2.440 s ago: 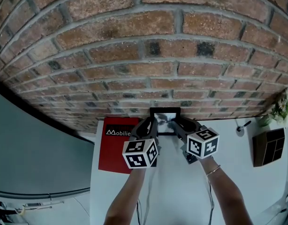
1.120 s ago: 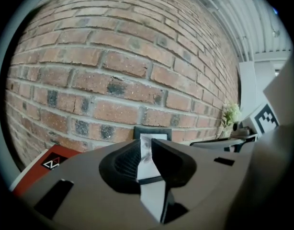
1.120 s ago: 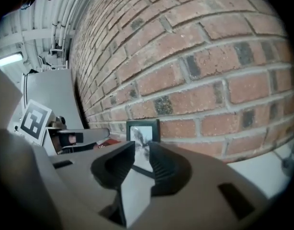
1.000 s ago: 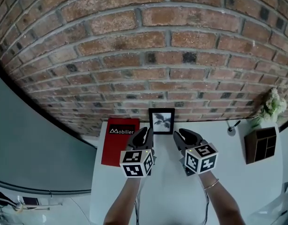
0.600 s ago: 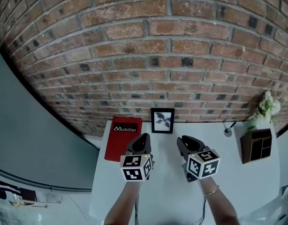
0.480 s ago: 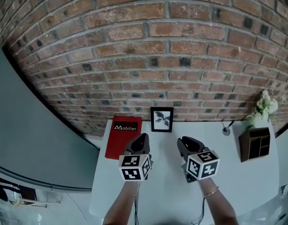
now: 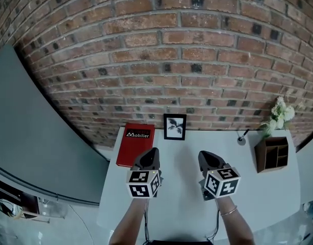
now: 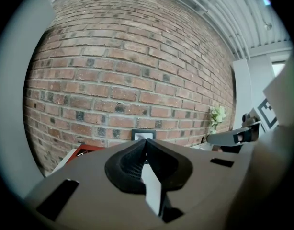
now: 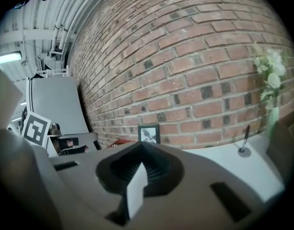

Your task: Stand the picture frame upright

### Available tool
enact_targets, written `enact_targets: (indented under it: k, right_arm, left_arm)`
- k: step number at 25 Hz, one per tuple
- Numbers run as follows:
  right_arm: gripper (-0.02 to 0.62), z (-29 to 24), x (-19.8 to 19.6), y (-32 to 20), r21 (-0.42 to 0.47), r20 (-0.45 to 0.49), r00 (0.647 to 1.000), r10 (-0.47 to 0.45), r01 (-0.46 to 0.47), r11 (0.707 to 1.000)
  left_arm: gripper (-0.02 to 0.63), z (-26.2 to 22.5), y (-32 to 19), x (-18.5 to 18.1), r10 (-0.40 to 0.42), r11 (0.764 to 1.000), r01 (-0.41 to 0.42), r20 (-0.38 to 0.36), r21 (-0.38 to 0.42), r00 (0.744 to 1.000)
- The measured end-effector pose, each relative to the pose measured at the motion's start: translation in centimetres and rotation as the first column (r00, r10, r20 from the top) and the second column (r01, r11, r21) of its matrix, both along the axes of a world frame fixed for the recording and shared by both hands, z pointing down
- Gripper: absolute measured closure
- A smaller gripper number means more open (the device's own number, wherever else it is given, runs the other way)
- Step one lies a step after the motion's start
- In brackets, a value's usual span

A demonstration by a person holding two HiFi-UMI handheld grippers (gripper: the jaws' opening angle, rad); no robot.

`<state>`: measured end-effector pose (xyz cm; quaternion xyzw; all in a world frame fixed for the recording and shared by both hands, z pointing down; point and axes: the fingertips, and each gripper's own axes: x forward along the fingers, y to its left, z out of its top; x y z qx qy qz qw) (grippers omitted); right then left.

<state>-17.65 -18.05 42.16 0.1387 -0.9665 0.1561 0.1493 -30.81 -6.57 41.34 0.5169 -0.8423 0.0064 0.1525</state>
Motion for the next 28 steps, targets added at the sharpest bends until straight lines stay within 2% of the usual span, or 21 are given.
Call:
enact_targets:
  k: [16,28]
  right_arm:
    - [0.592,0.1,2.3,0.6,0.024,-0.012,0.999,0.051,-0.051,0.998]
    - [0.592,0.6,2.7,0.1,0.033,-0.033,0.997,0.070,-0.069,0.997]
  left_arm:
    - [0.611,0.0,2.2,1.6,-0.012,1.000,0.012,0.002,-0.012,1.000]
    - [0.611,0.5,1.6,2.0,0.003,1.000,-0.003,-0.004,-0.031,1.000]
